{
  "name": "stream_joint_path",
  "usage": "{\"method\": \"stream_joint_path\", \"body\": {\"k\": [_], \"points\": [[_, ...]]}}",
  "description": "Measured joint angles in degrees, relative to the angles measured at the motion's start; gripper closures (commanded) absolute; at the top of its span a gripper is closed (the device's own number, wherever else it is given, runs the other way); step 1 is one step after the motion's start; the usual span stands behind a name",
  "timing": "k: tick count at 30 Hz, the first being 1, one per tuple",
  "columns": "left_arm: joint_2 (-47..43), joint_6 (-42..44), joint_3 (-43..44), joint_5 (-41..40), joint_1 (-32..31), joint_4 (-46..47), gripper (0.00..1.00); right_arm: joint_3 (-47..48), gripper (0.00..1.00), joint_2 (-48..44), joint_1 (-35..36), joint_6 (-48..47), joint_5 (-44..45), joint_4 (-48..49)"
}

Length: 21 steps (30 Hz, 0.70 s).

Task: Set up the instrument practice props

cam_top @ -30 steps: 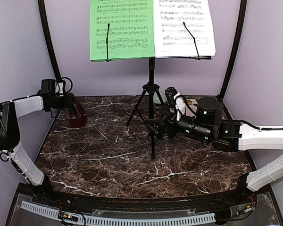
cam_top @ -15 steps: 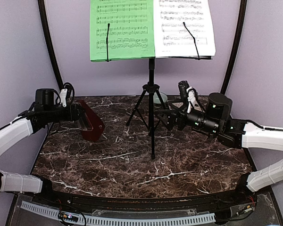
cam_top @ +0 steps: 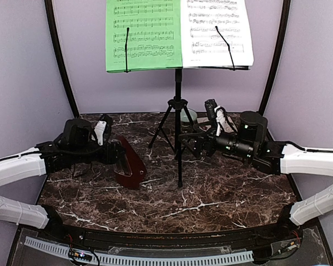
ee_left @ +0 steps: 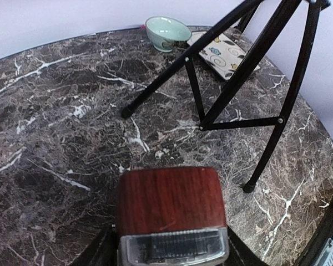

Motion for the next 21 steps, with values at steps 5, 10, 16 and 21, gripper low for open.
{"method": "stream_joint_path", "body": {"k": [5, 10, 16, 21], "points": [[5.7, -4.4, 1.3, -8.5, -6.9, 1.8, 0.78, 0.0, 0.01, 0.1, 0.0, 0.1, 0.0, -0.2], [10.8, -7.8, 4.8, -16.2, -12.1, 2.6, 0.68, 0.0, 0.01, 0.2, 0.0, 0.3, 0.0, -0.2], [15.6, -12.1, 7.8, -20.0, -15.3, 2.7, 0.34, 0.0, 0.01, 0.6, 0.0, 0.2, 0.0, -0.3], [15.5, -14.3, 7.8, -18.5, -15.5, 5.7, 0.08, 0.0, 0.00, 0.7, 0.0, 0.2, 0.0, -0.3]]}}
